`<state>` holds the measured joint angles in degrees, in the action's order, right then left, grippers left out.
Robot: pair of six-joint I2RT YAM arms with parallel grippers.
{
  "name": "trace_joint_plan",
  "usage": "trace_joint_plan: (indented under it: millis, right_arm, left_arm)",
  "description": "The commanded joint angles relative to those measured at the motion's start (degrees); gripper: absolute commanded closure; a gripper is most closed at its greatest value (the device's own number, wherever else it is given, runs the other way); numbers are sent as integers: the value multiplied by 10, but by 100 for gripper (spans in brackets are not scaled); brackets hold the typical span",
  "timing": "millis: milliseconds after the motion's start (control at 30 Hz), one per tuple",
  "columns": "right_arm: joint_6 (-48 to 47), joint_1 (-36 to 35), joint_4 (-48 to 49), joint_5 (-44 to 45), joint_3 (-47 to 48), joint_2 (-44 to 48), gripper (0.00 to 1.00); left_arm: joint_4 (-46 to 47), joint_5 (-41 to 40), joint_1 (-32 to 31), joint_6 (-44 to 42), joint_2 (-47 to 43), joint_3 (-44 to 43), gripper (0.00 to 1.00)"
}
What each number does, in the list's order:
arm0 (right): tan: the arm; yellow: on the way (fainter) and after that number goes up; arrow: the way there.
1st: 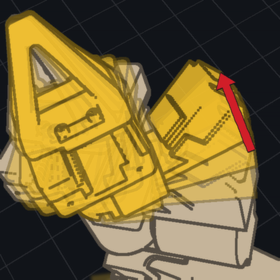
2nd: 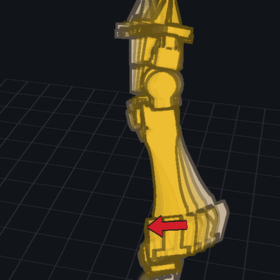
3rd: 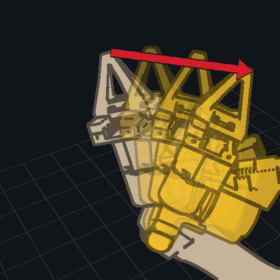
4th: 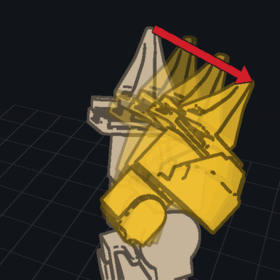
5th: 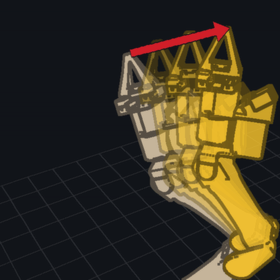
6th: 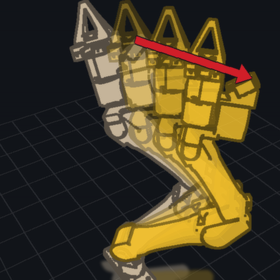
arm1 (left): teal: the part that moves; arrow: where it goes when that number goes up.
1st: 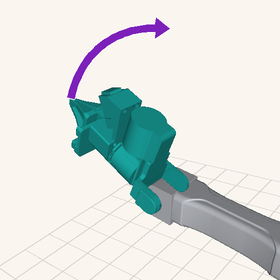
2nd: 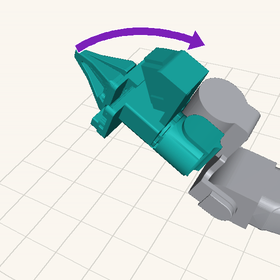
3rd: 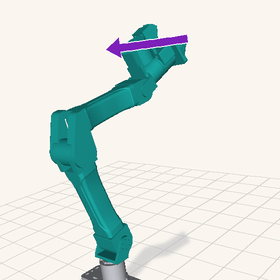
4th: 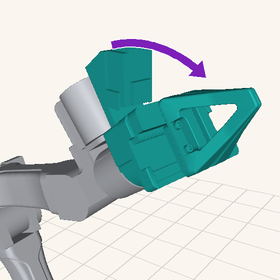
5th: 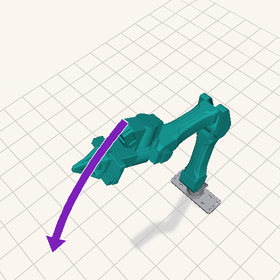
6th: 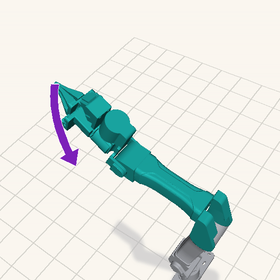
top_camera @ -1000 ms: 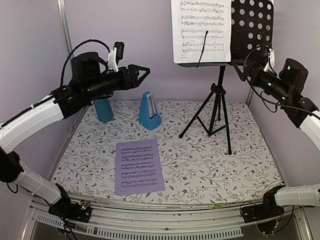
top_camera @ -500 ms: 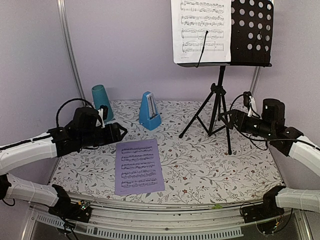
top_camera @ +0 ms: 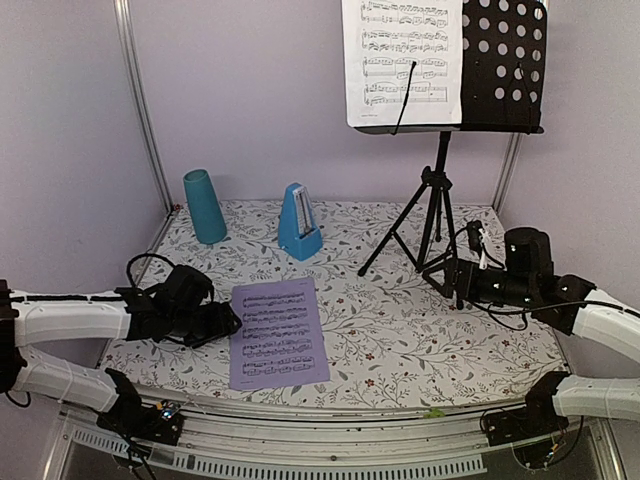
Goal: Set up the instrument practice props
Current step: Pick up the sheet music from the center of the board.
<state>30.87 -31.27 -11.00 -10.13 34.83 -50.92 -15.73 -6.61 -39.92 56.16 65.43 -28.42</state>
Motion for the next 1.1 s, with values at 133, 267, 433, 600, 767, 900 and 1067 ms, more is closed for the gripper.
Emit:
trace_joint_plan:
  millis: [133, 267, 433, 600, 767, 900, 1067]
  right_arm:
    - [29, -77, 35, 18, -6, -63, 0]
    - [35, -108, 67, 4, 1, -114, 1]
    - [39, -147, 101, -6, 34, -203, 4]
    - [52, -159, 142, -30, 63, -284, 8]
    - [69, -158, 152, -51, 90, -357, 10]
    - [93, -159, 180, -77, 109, -416, 15]
    - [106, -159, 188, -79, 143, -472, 23]
  left_arm:
    - [95, 17, 10, 8, 100, -2, 28]
    - [102, 12, 14, 4, 131, -10, 29]
    - [142, 55, 13, -9, 163, -9, 35]
    - [159, 84, -4, -34, 214, -45, 43]
    - [177, 102, -12, -43, 231, -60, 52]
    - [193, 119, -16, -44, 236, -55, 57]
    - [163, 90, -13, -40, 214, -37, 59]
